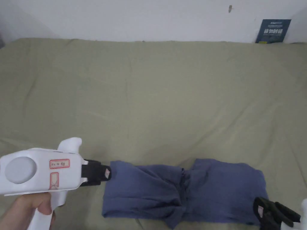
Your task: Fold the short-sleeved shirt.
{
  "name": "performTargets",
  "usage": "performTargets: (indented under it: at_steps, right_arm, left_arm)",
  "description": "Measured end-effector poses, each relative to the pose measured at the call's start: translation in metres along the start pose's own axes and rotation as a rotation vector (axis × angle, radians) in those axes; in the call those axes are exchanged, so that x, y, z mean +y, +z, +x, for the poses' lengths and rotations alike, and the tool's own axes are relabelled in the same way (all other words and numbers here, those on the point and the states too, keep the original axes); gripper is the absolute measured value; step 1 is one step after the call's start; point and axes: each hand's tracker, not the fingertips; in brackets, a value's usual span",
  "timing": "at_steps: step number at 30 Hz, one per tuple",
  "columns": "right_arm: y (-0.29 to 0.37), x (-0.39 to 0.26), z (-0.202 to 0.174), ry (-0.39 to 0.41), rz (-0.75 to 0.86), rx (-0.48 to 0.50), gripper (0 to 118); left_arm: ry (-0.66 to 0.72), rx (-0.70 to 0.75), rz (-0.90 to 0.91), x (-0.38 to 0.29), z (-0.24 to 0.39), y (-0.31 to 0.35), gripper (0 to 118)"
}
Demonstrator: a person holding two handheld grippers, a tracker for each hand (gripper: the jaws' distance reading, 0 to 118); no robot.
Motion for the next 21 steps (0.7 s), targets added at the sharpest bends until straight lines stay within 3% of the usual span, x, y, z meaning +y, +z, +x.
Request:
performTargets:
  at_steps: [3, 4, 5, 7, 10, 13, 19, 20, 21]
  right_arm:
    - [-0.005, 0.000, -0.010, 0.019, -0.011, 0.016, 0]
    - [-0.006, 0.000, -0.013, 0.023, -0.015, 0.017, 0]
    - [-0.006, 0.000, -0.014, 0.025, -0.023, 0.021, 0]
    - [-0.008, -0.001, -0.017, 0.032, -0.036, 0.022, 0]
    - [-0.010, -0.001, -0.018, 0.040, -0.045, 0.004, 0]
    - [-0.009, 0.000, -0.018, 0.038, -0.051, -0.011, 0]
    - [-0.010, 0.000, -0.015, 0.048, -0.060, -0.049, 0]
    - [-0.010, 0.000, -0.015, 0.045, -0.065, -0.050, 0]
    - [-0.009, 0.000, -0.015, 0.043, -0.065, -0.054, 0]
  left_arm:
    - [0.070, -0.009, -0.032, -0.007, -0.038, -0.011, 0]
    - [0.089, -0.058, -0.040, -0.010, -0.044, -0.015, 5]
    - [0.115, -0.127, -0.054, -0.011, -0.049, -0.019, 28]
    - [0.224, -0.290, -0.093, -0.012, -0.056, -0.034, 118]
    - [0.235, -0.378, -0.048, -0.006, -0.062, -0.055, 115]
    - [0.264, -0.373, -0.103, 0.001, -0.062, -0.078, 114]
    - [0.321, -0.603, -0.129, 0.000, -0.077, -0.124, 106]
    - [0.310, -0.573, -0.126, -0.002, -0.075, -0.128, 84]
    - [0.289, -0.519, -0.140, -0.003, -0.072, -0.132, 34]
